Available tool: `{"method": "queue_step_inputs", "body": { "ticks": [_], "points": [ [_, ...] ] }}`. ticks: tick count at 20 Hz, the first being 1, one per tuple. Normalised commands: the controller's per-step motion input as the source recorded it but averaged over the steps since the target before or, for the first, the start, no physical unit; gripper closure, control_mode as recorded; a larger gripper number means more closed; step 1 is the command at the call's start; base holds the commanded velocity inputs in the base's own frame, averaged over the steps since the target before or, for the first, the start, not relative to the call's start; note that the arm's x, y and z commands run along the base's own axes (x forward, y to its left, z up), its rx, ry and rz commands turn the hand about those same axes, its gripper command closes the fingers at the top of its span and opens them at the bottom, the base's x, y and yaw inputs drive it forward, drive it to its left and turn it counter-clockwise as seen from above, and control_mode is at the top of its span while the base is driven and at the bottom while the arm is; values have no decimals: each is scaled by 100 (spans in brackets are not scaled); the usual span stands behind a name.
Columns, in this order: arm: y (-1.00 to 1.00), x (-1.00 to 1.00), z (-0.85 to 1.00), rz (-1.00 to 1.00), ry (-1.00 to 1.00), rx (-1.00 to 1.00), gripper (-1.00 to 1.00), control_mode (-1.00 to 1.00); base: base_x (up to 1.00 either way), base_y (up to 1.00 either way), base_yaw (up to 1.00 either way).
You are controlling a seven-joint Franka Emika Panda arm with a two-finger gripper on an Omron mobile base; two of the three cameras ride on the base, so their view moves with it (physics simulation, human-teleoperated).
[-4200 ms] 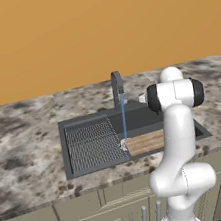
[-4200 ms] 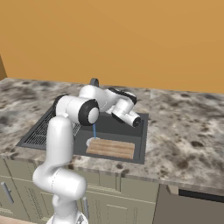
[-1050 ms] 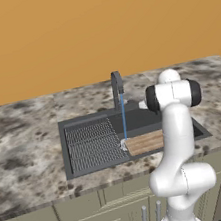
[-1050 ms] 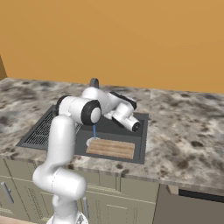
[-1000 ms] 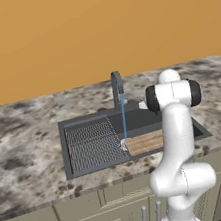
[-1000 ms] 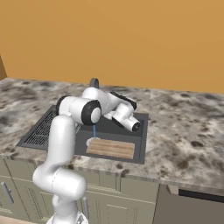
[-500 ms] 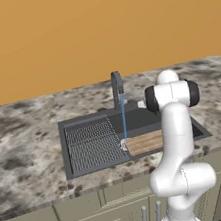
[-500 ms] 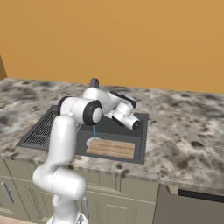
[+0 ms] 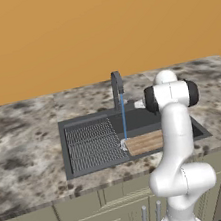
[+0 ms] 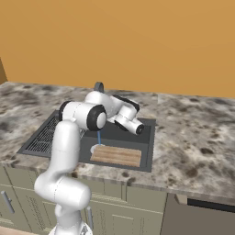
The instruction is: Turn on the sink faucet with hot water and rinse the cutting board for ten seconds, then turn off the faucet. Push the cutting board to reach the water if necessary.
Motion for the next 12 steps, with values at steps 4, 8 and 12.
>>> {"method": "queue_step_inputs", "body": {
  "ticks": [4, 8, 12],
  "points": [
    [29, 4, 0, 0, 1, -1, 100, -100, 0, 0, 0],
    [3, 1, 0, 0, 0, 0, 100, -100, 0, 0, 0],
    [0, 0, 0, 0, 0, 0, 100, -100, 0, 0, 0]
  ]
}}
